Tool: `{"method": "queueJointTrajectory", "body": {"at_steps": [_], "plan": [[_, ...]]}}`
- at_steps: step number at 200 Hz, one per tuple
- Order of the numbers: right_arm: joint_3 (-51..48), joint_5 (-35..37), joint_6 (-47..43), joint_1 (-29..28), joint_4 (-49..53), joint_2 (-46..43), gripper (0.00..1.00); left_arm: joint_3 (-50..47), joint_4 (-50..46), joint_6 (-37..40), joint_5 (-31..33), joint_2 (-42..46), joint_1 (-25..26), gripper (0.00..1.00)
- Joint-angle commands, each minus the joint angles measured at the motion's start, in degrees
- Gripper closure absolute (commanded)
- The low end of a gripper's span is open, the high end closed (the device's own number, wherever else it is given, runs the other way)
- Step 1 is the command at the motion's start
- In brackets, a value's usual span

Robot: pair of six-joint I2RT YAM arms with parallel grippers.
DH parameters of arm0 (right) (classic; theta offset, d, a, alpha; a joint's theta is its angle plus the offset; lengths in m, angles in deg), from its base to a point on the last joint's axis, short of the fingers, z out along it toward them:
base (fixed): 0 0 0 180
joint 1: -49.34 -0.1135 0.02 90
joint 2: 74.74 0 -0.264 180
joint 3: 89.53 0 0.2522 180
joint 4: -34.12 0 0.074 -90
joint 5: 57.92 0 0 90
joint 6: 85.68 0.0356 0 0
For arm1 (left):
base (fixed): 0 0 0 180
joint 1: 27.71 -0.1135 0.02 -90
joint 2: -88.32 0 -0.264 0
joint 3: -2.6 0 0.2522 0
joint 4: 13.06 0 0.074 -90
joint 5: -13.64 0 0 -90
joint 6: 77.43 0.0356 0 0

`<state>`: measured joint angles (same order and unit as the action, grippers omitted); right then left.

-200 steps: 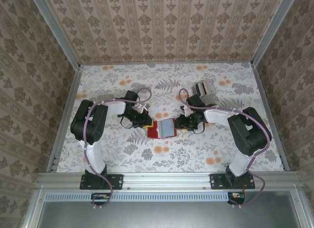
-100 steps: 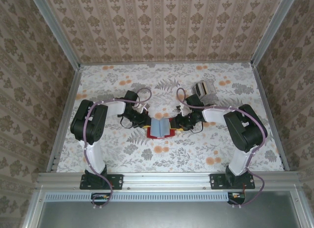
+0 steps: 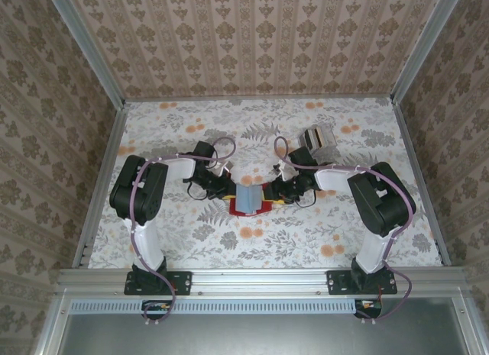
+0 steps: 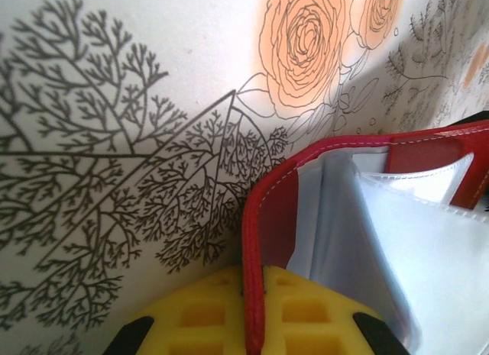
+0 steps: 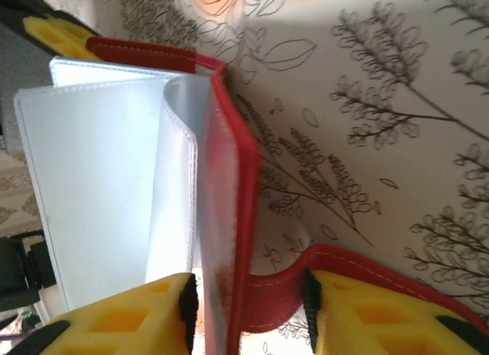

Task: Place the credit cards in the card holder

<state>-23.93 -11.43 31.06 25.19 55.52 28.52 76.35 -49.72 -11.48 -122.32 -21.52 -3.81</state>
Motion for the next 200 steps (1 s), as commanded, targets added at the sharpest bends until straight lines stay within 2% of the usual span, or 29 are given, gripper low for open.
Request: {"method": "queueJointTrajectory", "body": {"at_steps": [1, 10, 28, 44, 67, 127, 168, 174, 200], "plan": [[-1.13, -10.22, 0.87, -0.03, -6.0, -0.57, 0.49, 1.09, -0.41, -2.06, -2.19, 2.32, -0.21, 1.0], [-0.94, -12.84, 1.24, -0.36, -6.94, -0.68, 0.41, 1.18, 0.58, -3.23, -2.53, 2.34, -0.1, 1.0], [-0.49, -13.58, 0.19, -0.9, -6.45, -1.69, 0.27, 1.6, 2.83, -6.09, -3.87, 1.83, 0.0, 1.0], [0.4, -13.42, 0.11, -1.41, -5.88, -1.51, 0.22, 2.59, 2.93, -7.62, -4.01, 1.73, 0.01, 1.0], [1.15, -12.34, 0.28, -2.03, -5.4, -1.58, 0.21, 4.08, 3.57, -11.06, -4.52, 2.56, 0.31, 1.0], [3.86, -9.82, -0.08, -2.99, -0.79, -0.54, 0.19, 8.68, -6.05, -10.36, -0.38, 4.03, 1.89, 1.0], [5.31, -5.06, 0.65, -3.28, 0.67, 0.19, 0.17, 9.51, -7.11, -11.63, -4.46, 1.03, 1.85, 1.0], [5.52, -4.88, 0.81, -3.28, 0.67, 0.5, 0.17, 9.77, -7.45, -11.63, -4.76, 0.72, 3.7, 1.0], [6.78, -4.15, 1.66, -3.28, 1.03, 2.25, 0.18, 10.5, -8.29, -11.86, -5.99, 0.29, 4.25, 1.0]]}}
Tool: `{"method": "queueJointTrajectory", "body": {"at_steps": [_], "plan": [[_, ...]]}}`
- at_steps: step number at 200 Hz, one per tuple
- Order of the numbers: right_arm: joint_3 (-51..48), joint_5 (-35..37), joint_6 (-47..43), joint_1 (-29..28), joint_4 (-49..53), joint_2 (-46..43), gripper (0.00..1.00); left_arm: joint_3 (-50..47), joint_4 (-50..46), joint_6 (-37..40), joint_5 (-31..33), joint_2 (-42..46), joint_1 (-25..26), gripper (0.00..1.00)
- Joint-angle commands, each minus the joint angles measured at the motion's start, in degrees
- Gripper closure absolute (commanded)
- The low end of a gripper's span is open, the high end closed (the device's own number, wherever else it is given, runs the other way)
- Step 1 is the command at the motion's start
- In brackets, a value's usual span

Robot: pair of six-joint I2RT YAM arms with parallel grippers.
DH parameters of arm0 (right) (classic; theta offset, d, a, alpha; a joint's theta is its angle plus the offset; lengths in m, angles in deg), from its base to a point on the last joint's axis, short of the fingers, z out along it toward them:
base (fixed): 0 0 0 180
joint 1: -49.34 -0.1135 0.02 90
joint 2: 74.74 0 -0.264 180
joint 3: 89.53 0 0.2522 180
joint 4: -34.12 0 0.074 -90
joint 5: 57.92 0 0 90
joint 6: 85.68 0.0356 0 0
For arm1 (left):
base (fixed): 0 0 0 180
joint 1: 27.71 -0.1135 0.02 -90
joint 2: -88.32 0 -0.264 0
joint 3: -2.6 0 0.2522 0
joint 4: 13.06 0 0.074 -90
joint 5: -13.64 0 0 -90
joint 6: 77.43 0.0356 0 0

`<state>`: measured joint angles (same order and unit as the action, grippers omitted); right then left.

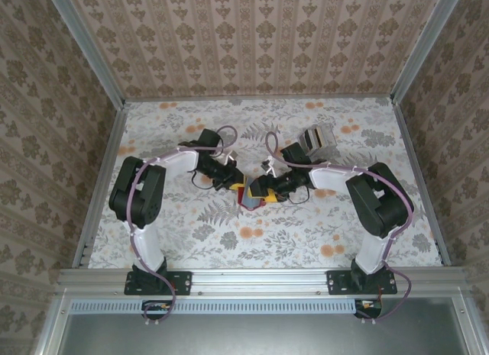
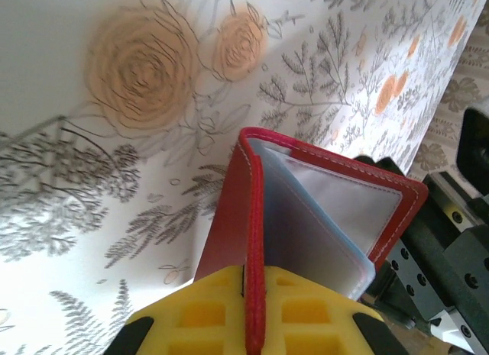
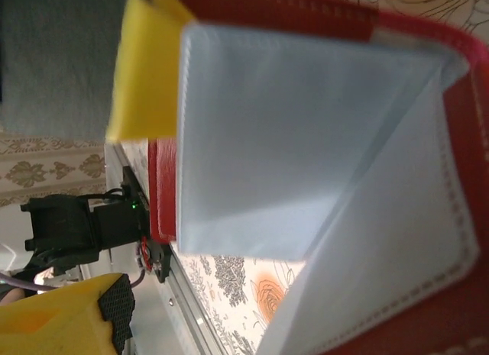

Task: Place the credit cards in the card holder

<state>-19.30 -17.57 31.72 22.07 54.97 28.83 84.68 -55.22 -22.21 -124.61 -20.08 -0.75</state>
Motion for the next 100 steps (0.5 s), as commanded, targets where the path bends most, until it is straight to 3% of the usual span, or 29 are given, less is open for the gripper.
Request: {"method": "queueJointTrajectory", "body": {"at_steps": [1, 29, 100], "plan": [[2.19, 2.0, 1.0, -0.16, 1.64, 1.97, 0.17, 2.17, -2.79, -1.19, -3.78, -1.18, 1.18, 1.0], [3.66, 1.98, 0.99, -0.2, 2.31, 2.6, 0.2, 3.38, -4.36, -2.55, -6.75, -3.01, 1.19, 1.0], [0.73, 0.94, 3.5, 0.74, -2.68, 1.72, 0.31, 3.93, -3.34, -4.93, -5.14, -3.55, 0.23, 1.0]]}}
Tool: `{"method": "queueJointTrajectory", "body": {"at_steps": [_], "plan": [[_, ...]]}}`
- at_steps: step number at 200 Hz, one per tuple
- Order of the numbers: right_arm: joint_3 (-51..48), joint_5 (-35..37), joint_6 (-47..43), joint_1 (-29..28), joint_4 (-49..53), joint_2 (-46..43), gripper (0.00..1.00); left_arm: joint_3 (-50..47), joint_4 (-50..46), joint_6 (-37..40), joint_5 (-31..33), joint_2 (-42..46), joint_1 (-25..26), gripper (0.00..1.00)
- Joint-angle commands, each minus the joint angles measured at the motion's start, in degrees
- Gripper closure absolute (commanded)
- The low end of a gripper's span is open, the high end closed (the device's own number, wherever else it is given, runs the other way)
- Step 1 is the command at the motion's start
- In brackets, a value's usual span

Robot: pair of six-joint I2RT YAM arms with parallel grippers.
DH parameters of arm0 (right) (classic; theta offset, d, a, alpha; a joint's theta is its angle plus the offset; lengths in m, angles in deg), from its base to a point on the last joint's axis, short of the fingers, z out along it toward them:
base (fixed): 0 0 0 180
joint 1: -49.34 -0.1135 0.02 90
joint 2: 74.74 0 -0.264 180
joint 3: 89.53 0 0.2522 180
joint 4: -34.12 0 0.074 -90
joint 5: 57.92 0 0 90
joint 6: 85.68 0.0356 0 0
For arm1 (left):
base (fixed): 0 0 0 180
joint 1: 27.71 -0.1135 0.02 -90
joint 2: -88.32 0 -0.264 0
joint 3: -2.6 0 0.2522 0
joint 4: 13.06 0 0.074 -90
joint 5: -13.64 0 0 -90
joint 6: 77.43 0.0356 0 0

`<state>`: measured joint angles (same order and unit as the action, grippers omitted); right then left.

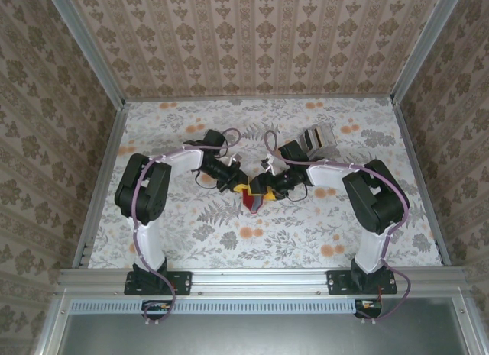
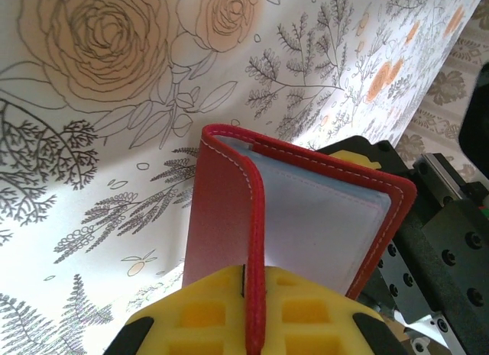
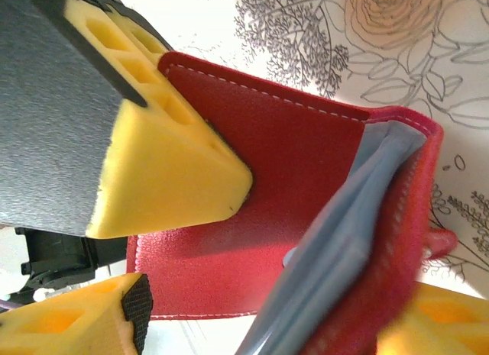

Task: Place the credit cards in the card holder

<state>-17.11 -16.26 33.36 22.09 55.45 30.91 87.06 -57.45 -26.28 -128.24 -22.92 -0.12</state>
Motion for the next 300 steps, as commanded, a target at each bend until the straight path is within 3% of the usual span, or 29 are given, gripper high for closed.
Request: {"method": "queueJointTrajectory", "body": {"at_steps": [1, 21, 58, 81, 107, 147, 175, 220, 236, 258, 300], "plan": [[-1.58, -0.41, 1.97, 0.75, -3.35, -0.4, 0.31, 1.55, -1.19, -0.82, -1.49, -0.72, -0.42, 1.0], [-4.26, -1.59, 3.62, 1.7, -6.98, -1.92, 0.38, 1.49, -1.86, 0.22, -0.35, -0.74, -1.03, 1.0], [-5.62, -2.59, 3.66, 2.59, -7.49, -2.0, 0.59, 0.62, -0.52, 0.29, -0.16, -1.17, -1.05, 1.0], [-5.28, -3.05, 3.31, 2.72, -7.12, -1.84, 0.63, 0.24, 0.38, 0.09, 0.0, -1.17, -1.08, 1.0], [-5.31, -3.52, 3.31, 2.66, -7.74, -2.37, 0.5, -0.37, 0.4, 1.16, 0.55, -1.6, -1.05, 1.0], [-5.81, -3.97, 4.34, 2.98, -9.65, -2.33, 0.53, -3.5, 2.16, 2.3, 1.65, -2.49, -1.11, 1.0], [-6.26, -2.97, 4.63, 3.24, -10.17, -3.26, 0.44, -4.69, 2.68, 3.29, 1.76, -2.82, -1.1, 1.0], [-6.12, -3.08, 5.07, 3.68, -10.24, -2.58, 0.59, -3.78, 2.86, 3.52, 1.36, -3.19, -1.06, 1.0], [-5.49, -2.71, 4.51, 3.64, -8.84, -2.01, 0.6, -3.35, 2.86, 3.43, 1.07, -3.13, -1.06, 1.0], [-4.98, -2.07, 3.72, 3.52, -7.45, -1.84, 0.41, -3.13, 3.53, 2.54, 0.45, -3.02, -2.24, 1.0], [-1.68, -3.22, 1.05, 1.66, -3.86, -0.16, 0.32, -0.27, 0.79, 2.56, -0.64, -2.93, -2.74, 1.0]]}}
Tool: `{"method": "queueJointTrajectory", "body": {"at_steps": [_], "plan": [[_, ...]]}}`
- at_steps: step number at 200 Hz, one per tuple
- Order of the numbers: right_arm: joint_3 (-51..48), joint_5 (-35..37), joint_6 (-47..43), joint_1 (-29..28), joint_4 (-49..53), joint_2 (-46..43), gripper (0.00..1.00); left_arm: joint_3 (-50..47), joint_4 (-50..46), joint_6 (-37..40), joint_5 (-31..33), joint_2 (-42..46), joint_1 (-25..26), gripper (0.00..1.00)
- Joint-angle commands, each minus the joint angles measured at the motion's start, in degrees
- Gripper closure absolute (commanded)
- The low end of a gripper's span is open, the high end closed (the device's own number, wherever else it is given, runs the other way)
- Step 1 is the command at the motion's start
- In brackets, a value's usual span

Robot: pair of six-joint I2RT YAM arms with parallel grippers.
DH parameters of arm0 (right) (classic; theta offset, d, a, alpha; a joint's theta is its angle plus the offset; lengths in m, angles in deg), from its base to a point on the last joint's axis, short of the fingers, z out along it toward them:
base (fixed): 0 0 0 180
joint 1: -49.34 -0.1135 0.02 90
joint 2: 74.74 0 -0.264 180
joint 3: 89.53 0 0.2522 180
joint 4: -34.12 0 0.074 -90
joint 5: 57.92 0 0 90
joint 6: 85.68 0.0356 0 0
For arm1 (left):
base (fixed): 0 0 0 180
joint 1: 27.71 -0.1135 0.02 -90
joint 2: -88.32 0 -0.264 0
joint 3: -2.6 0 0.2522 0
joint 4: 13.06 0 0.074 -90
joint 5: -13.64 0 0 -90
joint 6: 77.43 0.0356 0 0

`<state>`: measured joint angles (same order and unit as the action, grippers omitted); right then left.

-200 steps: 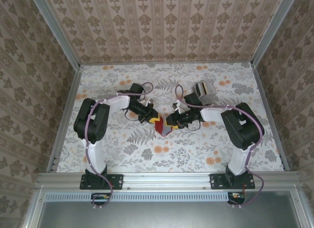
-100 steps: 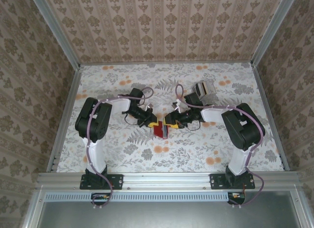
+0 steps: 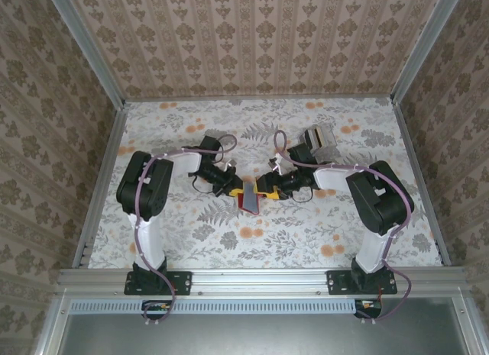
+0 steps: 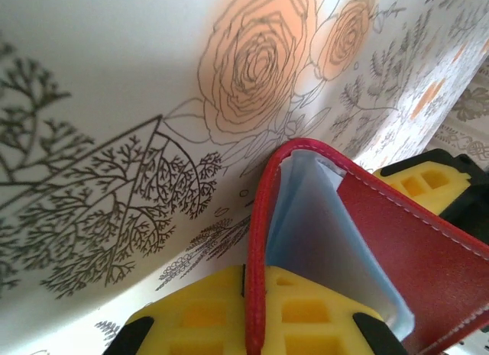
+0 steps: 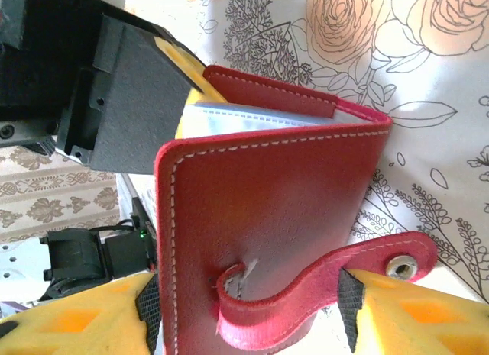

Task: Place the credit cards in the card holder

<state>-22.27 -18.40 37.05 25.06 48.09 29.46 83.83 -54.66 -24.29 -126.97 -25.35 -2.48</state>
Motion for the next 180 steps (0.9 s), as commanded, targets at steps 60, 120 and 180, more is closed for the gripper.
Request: {"method": "queueJointTrajectory", "body": {"at_steps": [60, 120, 180], "plan": [[9.12, 2.55, -5.86, -3.59, 10.73, 3.98, 0.26, 4.83, 1.5, -6.79, -5.85, -1.07, -1.15, 1.0], [10.07, 1.74, -5.73, -3.59, 10.25, 5.13, 0.25, 5.11, 2.64, -8.79, -6.26, -1.28, -0.98, 1.0], [11.45, 4.3, -5.43, -3.59, 12.69, 6.01, 0.27, 3.65, 5.52, -11.85, -6.45, -1.04, -0.8, 1.0]]}}
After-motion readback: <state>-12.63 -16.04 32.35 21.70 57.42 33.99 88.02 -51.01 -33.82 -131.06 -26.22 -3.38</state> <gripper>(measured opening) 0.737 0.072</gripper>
